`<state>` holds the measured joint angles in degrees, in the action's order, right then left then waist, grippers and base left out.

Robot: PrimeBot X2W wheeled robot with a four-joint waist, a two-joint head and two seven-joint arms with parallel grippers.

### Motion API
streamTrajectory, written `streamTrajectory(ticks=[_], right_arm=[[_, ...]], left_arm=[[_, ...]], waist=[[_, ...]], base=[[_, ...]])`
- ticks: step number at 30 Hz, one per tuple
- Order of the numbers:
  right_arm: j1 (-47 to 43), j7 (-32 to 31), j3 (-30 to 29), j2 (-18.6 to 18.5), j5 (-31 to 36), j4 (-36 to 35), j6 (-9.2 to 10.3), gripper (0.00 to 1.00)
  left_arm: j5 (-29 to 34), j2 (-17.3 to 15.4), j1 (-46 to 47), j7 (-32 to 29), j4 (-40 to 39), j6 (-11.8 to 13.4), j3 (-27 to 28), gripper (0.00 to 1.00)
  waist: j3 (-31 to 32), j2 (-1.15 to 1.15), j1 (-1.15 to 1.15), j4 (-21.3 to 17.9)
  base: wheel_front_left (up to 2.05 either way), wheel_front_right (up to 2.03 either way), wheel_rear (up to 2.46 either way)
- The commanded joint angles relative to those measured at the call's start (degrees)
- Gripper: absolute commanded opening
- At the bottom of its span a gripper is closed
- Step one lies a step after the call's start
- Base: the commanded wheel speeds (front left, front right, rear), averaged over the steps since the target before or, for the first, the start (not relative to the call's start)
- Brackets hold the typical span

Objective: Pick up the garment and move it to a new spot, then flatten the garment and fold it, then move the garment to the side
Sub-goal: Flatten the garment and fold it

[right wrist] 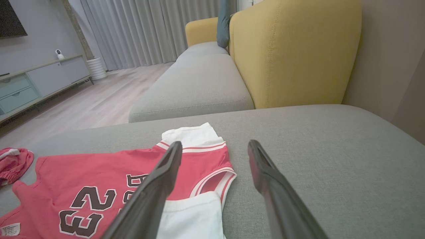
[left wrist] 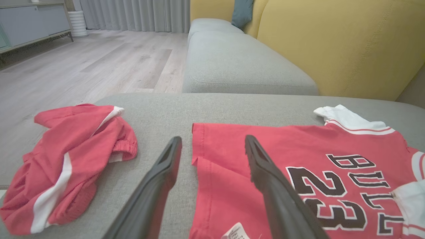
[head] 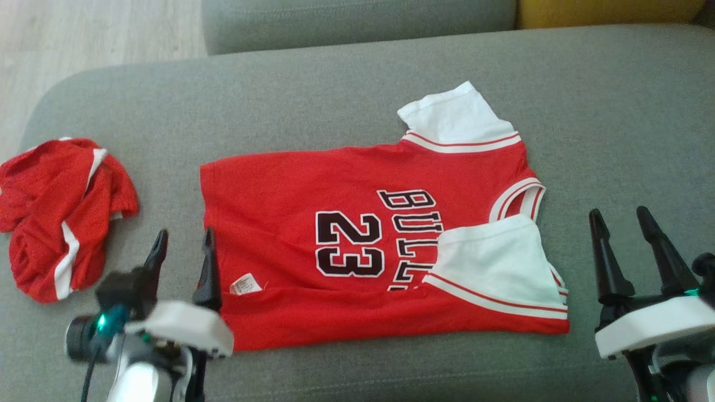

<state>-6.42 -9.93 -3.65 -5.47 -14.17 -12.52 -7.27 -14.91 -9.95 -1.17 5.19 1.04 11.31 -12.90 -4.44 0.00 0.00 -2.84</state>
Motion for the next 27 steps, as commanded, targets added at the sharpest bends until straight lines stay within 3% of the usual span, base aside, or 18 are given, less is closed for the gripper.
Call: streamTrajectory(ticks=[1,6,14,21,27], right_arm=[[2.17,-0.05,1.23,-0.71,-0.58,-2.14,-0.22,1.00],[3.50,-0.02,1.83,-0.58,-1.19,-2.24,-0.22,1.00],[6.61,0.95,3.24,-0.93,-2.53,-0.46,-0.22,1.00],[8.48,2.10,3.99,-1.24,-3.30,1.72,-0.22,1.00],[8.95,2.84,3.76,-1.19,-4.17,3.45,-0.22,1.00]], left_arm=[[-0.47,-0.70,5.55,-0.40,-1.10,-0.68,1.36,1.00],[-2.33,-0.20,15.93,-3.14,4.74,-3.41,0.89,1.00],[-6.14,-1.12,34.01,-9.20,23.91,-7.54,2.37,1.00],[-7.95,-3.11,43.26,-17.68,39.96,-8.86,2.83,1.00],[-9.32,-3.62,46.08,-20.38,46.79,-9.66,3.17,1.00]], waist=[[-0.99,0.00,0.00,-0.02],[-4.40,0.00,0.00,-0.54],[-9.98,0.00,0.00,-2.86],[-12.43,0.00,0.00,-4.14],[-12.94,0.00,0.00,-4.23]], base=[[0.00,0.00,0.00],[0.00,0.00,0.00],[0.00,0.00,0.00],[0.00,0.00,0.00],[0.00,0.00,0.00]])
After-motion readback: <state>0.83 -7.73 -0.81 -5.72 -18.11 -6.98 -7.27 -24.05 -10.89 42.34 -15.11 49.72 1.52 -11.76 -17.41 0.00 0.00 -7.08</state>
